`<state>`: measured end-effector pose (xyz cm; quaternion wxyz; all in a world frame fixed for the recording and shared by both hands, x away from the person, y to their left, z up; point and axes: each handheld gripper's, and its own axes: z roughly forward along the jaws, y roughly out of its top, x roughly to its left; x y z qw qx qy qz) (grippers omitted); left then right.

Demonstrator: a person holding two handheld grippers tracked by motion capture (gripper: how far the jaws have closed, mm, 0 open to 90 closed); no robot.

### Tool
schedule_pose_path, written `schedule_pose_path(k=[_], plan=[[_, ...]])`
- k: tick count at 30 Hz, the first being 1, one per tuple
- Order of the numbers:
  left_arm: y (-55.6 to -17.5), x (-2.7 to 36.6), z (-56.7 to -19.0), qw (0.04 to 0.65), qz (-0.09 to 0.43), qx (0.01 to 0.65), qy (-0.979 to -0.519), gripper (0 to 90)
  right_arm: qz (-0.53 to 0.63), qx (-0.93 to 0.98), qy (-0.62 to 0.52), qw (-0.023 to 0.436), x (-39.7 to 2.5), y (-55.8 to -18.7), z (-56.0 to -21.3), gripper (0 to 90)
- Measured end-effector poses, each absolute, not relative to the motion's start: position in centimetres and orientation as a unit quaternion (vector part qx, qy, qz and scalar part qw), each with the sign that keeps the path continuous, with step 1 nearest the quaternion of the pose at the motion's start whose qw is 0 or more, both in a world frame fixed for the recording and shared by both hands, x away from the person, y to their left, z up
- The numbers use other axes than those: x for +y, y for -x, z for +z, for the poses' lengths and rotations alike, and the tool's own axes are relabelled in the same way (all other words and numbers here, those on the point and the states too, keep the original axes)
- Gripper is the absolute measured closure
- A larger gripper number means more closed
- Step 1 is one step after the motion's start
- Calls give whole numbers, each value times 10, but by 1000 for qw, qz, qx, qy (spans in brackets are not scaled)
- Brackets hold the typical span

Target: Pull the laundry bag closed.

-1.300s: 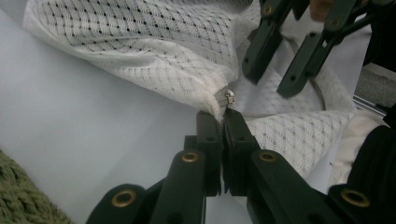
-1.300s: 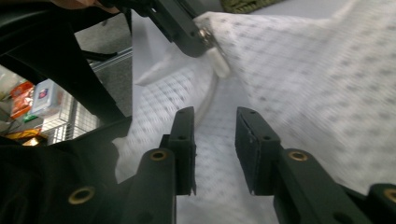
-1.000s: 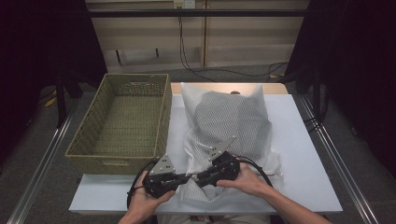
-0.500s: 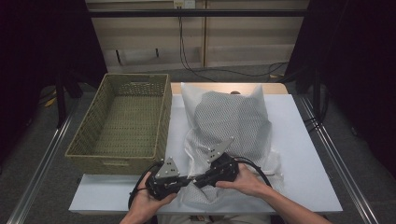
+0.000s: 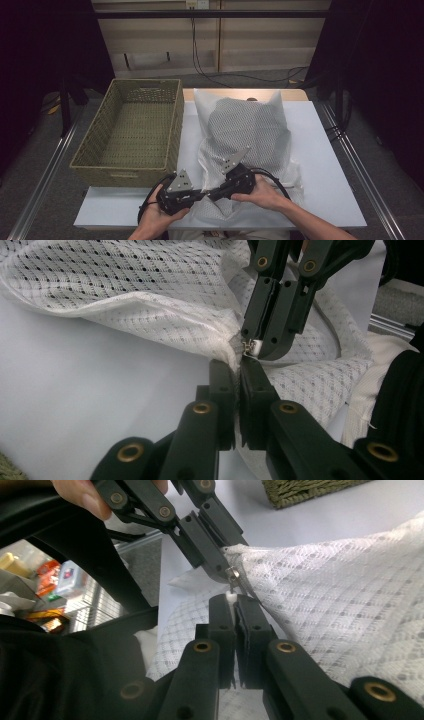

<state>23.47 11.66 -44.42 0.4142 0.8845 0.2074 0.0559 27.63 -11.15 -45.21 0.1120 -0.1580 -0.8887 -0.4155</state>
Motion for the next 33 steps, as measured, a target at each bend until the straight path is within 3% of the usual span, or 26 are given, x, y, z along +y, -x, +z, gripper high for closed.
schedule_pose_path(k=[13,19,33], plan=[[-240,113,-446,423,35,204,-882,755,-401,-899,147,100,-116,-274,-444,871],[-242,110,-444,424,21,204,-882,869,-400,-900,141,100,-116,-274,-444,871],[-240,115,-438,439,30,212,-873,881,-402,-897,167,77,-119,-272,-440,872]])
